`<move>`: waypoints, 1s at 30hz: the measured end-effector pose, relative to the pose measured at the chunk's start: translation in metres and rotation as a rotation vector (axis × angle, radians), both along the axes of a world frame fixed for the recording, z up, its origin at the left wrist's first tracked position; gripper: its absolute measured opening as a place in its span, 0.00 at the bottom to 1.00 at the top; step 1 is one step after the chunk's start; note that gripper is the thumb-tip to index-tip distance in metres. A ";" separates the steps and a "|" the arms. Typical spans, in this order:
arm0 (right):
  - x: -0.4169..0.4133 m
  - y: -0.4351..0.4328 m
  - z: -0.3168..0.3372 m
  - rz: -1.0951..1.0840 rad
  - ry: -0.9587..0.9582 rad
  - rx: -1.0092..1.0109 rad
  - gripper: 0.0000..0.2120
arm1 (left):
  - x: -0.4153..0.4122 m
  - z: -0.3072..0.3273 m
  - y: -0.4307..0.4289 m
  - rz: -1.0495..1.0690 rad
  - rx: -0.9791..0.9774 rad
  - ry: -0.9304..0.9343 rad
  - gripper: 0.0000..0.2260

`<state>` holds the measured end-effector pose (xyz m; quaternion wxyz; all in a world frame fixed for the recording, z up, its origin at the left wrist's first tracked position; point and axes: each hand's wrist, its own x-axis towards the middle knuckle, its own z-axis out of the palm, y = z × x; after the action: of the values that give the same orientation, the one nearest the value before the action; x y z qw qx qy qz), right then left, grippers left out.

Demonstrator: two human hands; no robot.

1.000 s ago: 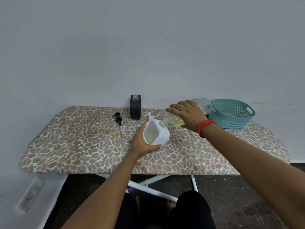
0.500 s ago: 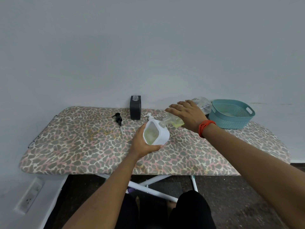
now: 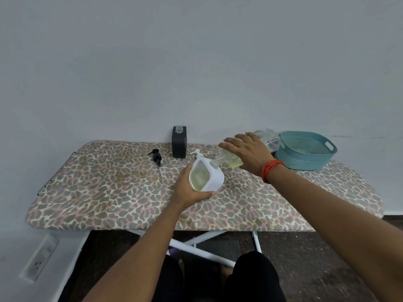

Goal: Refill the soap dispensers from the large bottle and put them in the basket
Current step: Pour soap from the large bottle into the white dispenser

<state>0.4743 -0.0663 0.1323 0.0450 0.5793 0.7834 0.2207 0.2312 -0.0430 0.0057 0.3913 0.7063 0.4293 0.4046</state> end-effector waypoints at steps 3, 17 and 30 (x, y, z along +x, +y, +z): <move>0.001 0.000 -0.001 0.000 0.000 0.010 0.46 | 0.000 0.000 0.000 -0.004 -0.002 0.002 0.46; -0.006 -0.011 -0.021 -0.102 0.500 -0.002 0.44 | -0.001 -0.005 0.003 -0.003 0.001 0.018 0.48; 0.012 -0.048 -0.052 -0.215 1.651 0.271 0.39 | 0.001 0.001 -0.004 0.057 -0.040 0.054 0.53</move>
<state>0.4866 -0.1142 0.0801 -0.5914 0.6264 0.4722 -0.1869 0.2326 -0.0467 0.0063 0.3820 0.6963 0.4679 0.3878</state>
